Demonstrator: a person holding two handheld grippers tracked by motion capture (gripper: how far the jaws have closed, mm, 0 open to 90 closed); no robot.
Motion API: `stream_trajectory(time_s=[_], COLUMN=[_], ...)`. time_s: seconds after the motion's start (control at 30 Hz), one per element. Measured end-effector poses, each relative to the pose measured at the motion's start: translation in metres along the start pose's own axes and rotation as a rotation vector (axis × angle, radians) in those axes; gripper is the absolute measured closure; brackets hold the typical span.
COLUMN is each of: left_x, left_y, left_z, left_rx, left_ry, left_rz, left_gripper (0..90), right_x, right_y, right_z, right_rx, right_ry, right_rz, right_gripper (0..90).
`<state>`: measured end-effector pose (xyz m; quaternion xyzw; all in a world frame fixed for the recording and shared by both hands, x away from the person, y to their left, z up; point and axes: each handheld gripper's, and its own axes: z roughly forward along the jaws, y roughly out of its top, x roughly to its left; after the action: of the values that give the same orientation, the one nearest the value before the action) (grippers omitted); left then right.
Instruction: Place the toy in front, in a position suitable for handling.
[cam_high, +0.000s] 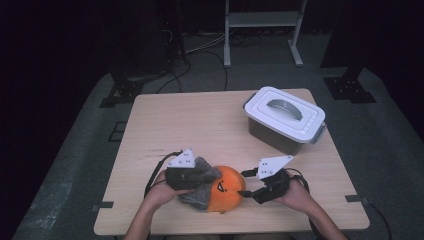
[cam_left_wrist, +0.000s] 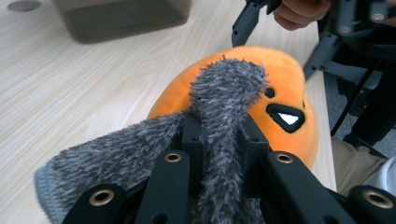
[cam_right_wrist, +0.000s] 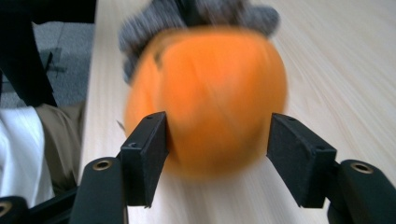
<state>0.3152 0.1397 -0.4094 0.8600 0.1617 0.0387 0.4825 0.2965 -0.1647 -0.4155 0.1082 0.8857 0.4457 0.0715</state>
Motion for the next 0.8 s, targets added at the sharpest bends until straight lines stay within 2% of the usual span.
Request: stream_trajectory(time_s=[0.1,0.17,0.23,0.27,0.33,0.47,0.5,0.57,0.6,0.67,0.8], left_x=[0.002,0.001,-0.002,-0.004,-0.008,-0.025,-0.030,-0.036,-0.036,-0.030,-0.017], left_y=[-0.003,-0.001,0.004,0.006,0.013,0.030,0.034,0.037,0.036,0.031,0.019], left_z=[-0.002,-0.002,-0.003,-0.004,-0.009,-0.011,-0.009,-0.003,-0.001,0.000,-0.007], left_rx=[-0.012,-0.006,0.001,0.000,-0.020,-0.060,-0.057,-0.009,0.011,0.021,0.040], left_ry=[-0.014,-0.006,0.008,0.009,-0.006,-0.054,-0.067,-0.051,-0.044,-0.038,0.008], left_rz=[-0.012,-0.006,0.012,0.021,0.032,0.096,0.119,0.159,0.164,0.144,0.098], left_gripper=[77.1,77.0,77.0,77.0,77.0,77.0,77.0,77.0,77.0,77.0,77.0], right_x=[-0.006,-0.004,-0.002,-0.001,0.002,0.005,0.006,0.007,0.007,0.006,0.002], right_y=[-0.007,-0.005,-0.002,-0.001,0.001,0.004,0.005,0.006,0.005,0.003,0.000], right_z=[0.004,0.009,0.013,0.014,0.012,0.014,0.016,0.017,0.018,0.018,0.017], right_rx=[-0.003,-0.009,-0.017,-0.019,-0.018,-0.010,-0.010,-0.001,0.004,0.013,0.012], right_ry=[0.023,0.031,0.034,0.034,0.018,0.001,0.000,-0.002,-0.006,-0.009,-0.008], right_rz=[0.036,0.032,0.022,0.016,0.008,0.007,0.009,-0.002,-0.009,-0.007,0.019], right_gripper=[35.4,35.4,41.3,47.5,56.9,61.3,61.5,62.7,63.6,65.3,65.4])
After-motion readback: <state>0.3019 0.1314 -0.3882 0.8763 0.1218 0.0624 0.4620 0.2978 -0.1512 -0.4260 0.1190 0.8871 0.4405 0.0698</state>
